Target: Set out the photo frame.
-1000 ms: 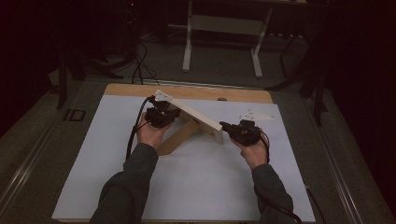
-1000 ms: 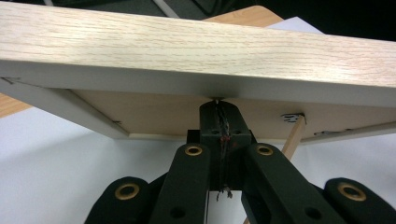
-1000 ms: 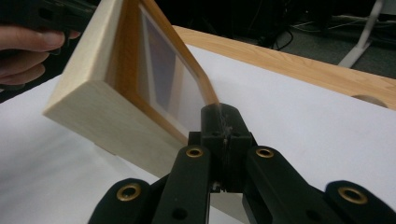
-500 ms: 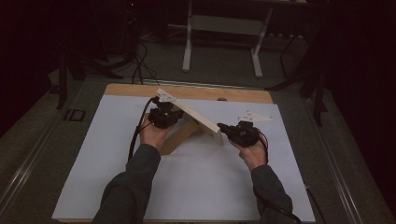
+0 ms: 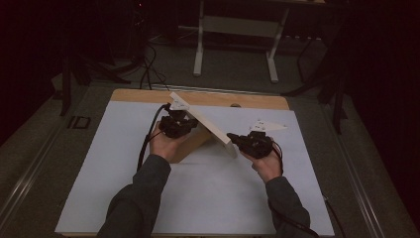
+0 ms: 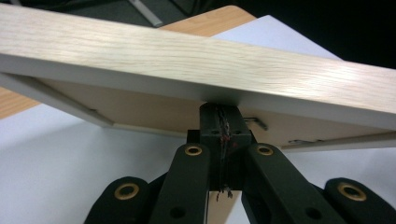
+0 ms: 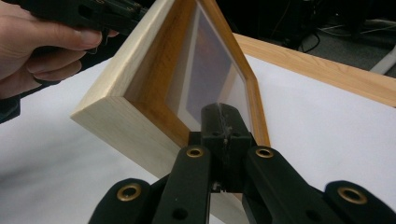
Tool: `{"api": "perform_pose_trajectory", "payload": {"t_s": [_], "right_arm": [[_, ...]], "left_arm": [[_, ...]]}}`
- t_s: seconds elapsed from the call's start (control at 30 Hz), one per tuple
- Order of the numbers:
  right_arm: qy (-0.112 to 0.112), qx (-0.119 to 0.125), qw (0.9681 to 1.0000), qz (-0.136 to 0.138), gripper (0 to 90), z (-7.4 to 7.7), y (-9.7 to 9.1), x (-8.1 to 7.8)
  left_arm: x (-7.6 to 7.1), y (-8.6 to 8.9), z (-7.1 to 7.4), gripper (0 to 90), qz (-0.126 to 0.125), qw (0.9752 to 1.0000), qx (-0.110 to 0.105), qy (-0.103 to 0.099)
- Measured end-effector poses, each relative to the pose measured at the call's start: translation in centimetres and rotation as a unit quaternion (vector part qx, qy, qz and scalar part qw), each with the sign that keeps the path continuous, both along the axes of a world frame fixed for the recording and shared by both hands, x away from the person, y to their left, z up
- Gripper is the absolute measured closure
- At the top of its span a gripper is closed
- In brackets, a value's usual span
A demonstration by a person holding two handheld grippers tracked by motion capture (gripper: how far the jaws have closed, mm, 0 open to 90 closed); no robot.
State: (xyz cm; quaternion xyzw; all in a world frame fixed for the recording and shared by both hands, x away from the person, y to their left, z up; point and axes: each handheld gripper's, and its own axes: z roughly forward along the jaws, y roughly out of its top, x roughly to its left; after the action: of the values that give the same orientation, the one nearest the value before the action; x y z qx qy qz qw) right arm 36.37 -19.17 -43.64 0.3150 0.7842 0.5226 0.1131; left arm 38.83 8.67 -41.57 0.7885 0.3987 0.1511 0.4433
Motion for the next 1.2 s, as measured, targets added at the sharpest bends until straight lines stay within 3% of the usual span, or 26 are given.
{"api": "perform_pose_trajectory", "payload": {"t_s": [0.2, 0.37, 1.2], "right_arm": [[-0.002, 0.002, 1.0, 0.006, 90.0, 0.1, 0.1, -0.2], [-0.004, 0.002, 0.9999, 0.015, 90.0, 0.2, 0.1, -0.3], [-0.01, -0.007, 0.9986, 0.052, 90.0, 0.3, 1.2, -1.3]], "left_arm": [[-0.7, -0.7, 0.1, 90.0, -0.023, 0.9997, 0.001, 0.006], [-1.2, -1.2, 0.4, 90.0, -0.023, 0.9996, 0.009, 0.009], [-0.5, -1.1, 0.4, 90.0, -0.032, 0.9992, 0.021, 0.011]]}}
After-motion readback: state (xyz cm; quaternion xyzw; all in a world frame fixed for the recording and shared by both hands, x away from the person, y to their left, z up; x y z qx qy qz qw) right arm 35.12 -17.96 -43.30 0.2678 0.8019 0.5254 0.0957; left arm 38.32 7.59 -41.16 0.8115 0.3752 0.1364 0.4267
